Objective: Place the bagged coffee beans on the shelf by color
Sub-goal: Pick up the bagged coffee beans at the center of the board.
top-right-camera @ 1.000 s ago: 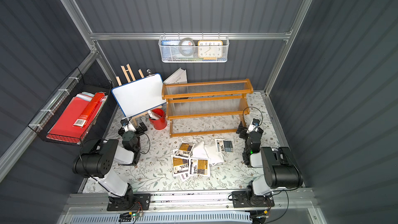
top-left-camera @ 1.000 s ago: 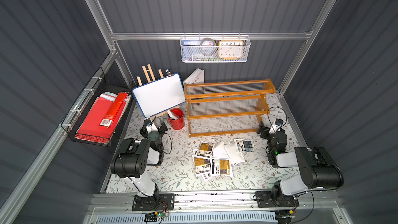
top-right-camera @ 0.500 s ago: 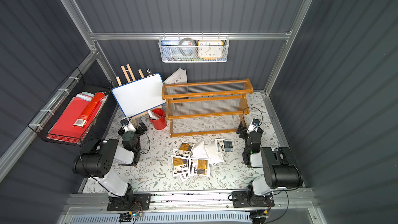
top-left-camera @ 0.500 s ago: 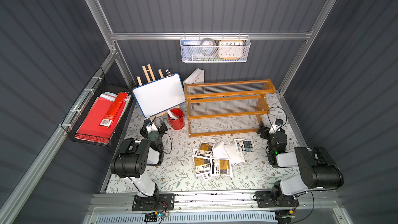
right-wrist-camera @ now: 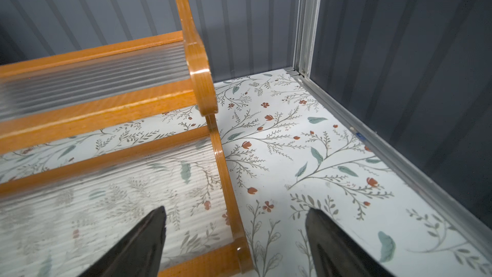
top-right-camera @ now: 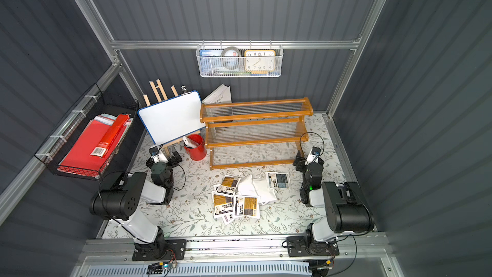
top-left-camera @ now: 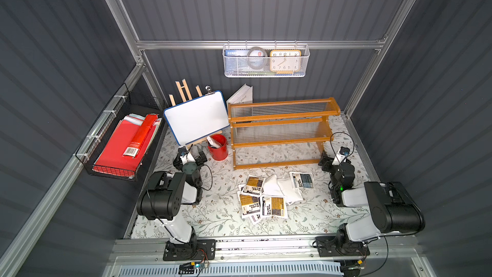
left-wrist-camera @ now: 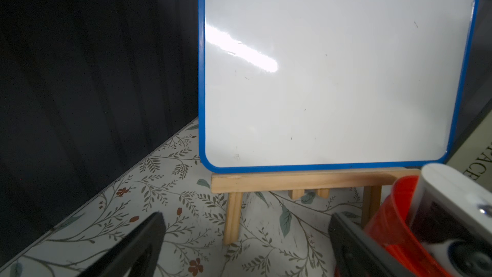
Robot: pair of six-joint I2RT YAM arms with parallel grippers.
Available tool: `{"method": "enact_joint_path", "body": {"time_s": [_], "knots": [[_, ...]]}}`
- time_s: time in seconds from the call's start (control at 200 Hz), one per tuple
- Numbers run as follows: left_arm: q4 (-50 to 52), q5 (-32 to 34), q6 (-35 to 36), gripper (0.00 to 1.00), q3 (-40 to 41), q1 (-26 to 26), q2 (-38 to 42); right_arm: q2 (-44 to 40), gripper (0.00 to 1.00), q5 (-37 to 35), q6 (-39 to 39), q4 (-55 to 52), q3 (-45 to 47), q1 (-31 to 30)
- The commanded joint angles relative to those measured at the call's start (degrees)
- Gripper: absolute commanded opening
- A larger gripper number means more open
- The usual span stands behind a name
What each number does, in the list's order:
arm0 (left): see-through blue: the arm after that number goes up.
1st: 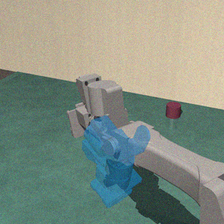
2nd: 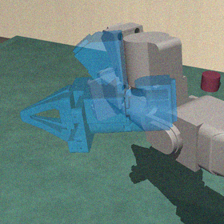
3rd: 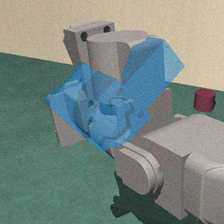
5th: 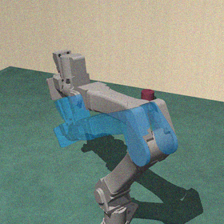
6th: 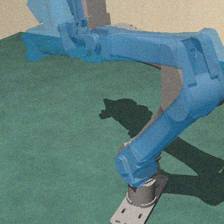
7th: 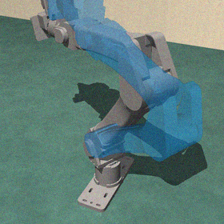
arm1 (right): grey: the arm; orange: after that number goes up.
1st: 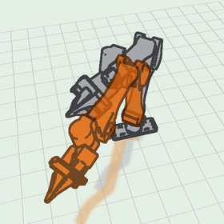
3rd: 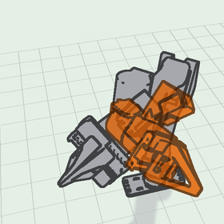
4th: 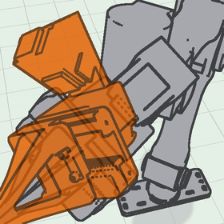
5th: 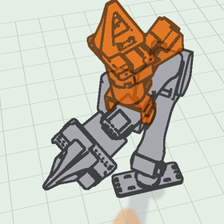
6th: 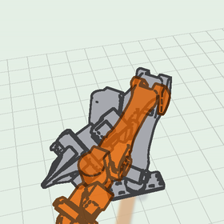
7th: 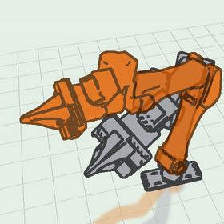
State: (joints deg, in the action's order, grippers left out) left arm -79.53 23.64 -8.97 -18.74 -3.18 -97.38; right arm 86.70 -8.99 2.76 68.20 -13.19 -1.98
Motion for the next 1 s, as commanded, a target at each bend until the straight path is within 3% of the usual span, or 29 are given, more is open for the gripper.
{"method": "enact_joint_path", "body": {"time_s": [0.0,0.13,0.3,0.38,0.455,0.525,0.585,0.69,0.79,0.996], "knots": [[7.1,2.65,0.34,0.99,-3.14,0.09,2.76,-0.73,0.82,0.06,-0.37,-0.76,-1.13,0.13],[34.02,6.22,-1.88,0.99,-18.51,0.1,3.63,-0.65,0.78,-0.08,-0.39,-0.47,-1.07,0.03],[41.95,5.84,-6.53,0.99,-21.04,0.02,3.87,-2.24,0.74,-0.55,-2.5,-2.92,-2.97,-1.35],[44.16,4.43,-8.12,1.0,-19.6,-0.22,5.56,-4.56,0.68,-0.17,-2.85,-16.9,-9.33,-2.1],[46.53,4.05,-9.09,0.99,-18.35,-0.83,7.36,-4.06,0.65,1.76,1.69,-31.81,-16.51,-2.33],[49.17,4.44,-9.64,0.99,-17.85,-1.83,9.37,-2.33,0.4,6.92,1.3,-41.36,-20.95,-3.91],[51.14,5.96,-10.44,0.99,-17.54,-2.97,11.06,-1.96,0.33,0.65,-1.31,-47.57,-22.94,-9.69],[53.98,6.71,-11.55,1.0,-17.33,-4.81,13.46,-3.14,0.34,-7.3,-4.07,-52.49,-24.4,-19.04],[56.54,5.36,-12.29,1.0,-17.62,-6.34,14.99,-5.18,0.36,-5.86,1.66,-56.75,-26.12,-21.63],[63.18,0.26,-11.02,0.99,-18.98,-11.16,17.68,-9.43,0.37,5.47,21.35,-55.77,-24.6,-26.65]]}}
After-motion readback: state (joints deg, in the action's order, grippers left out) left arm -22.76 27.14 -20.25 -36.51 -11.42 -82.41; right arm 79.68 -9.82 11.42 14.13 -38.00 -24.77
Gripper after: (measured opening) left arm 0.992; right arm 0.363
